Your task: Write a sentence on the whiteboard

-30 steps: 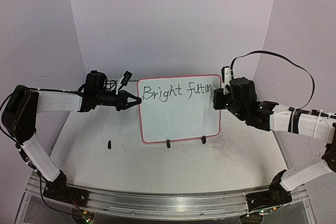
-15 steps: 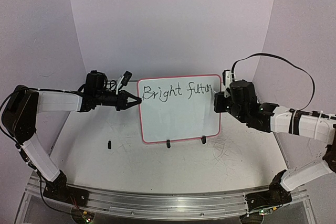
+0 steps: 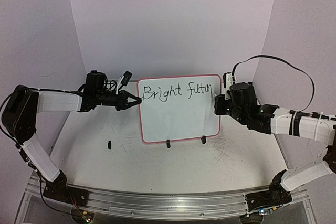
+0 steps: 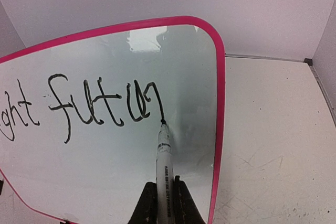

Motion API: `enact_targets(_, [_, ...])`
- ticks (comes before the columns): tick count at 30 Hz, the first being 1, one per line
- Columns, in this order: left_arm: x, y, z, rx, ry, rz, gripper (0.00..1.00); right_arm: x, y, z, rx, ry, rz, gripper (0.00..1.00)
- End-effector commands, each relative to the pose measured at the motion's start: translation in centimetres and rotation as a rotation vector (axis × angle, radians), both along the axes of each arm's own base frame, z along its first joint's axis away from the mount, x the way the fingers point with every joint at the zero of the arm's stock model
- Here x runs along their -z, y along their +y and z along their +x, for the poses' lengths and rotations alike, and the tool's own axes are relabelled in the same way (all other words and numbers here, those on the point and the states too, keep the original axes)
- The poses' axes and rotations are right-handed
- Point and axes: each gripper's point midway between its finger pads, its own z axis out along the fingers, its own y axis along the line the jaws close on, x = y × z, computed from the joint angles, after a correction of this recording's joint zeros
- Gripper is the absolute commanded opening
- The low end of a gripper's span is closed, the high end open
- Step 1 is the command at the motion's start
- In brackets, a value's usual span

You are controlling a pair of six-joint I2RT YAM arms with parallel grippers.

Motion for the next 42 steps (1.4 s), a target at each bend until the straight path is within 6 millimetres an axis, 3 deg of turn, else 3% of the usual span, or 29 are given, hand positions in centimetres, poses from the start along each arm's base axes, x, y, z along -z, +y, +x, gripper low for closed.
enact_targets(1, [-3.6,0.3,1.0,-0.024,-0.179,-0.019,0.0,-2.0,-0.1,0.5,0.017,-0.052,0.023,0.0])
enact_targets(15, [-3.7,0.3,1.0,-0.025,-0.182,-0.019,0.0,-3.8,0.4,1.9,0.036,-0.109,0.015,0.0])
enact_targets(27, [-3.7,0.3,1.0,-0.026,-0.182,-0.019,0.0,-4.6,-0.5,2.3,0.1,-0.137,0.018,0.0])
enact_targets(34, [-3.7,0.3,1.0,-0.028,-0.183,-0.018,0.0,-5.0,0.0,1.5,0.04,-0.133,0.043,0.0])
enact_targets(38, [-3.7,0.4,1.1,-0.034,-0.182,-0.016,0.0,-6.7,-1.4,-0.9,0.0,-0.208,0.08,0.0])
enact_targets(42, [-3.5,0.4,1.1,-0.035,-0.177,-0.013,0.0,-4.6,-1.5,-1.2,-0.011,-0.164,0.038,0.0])
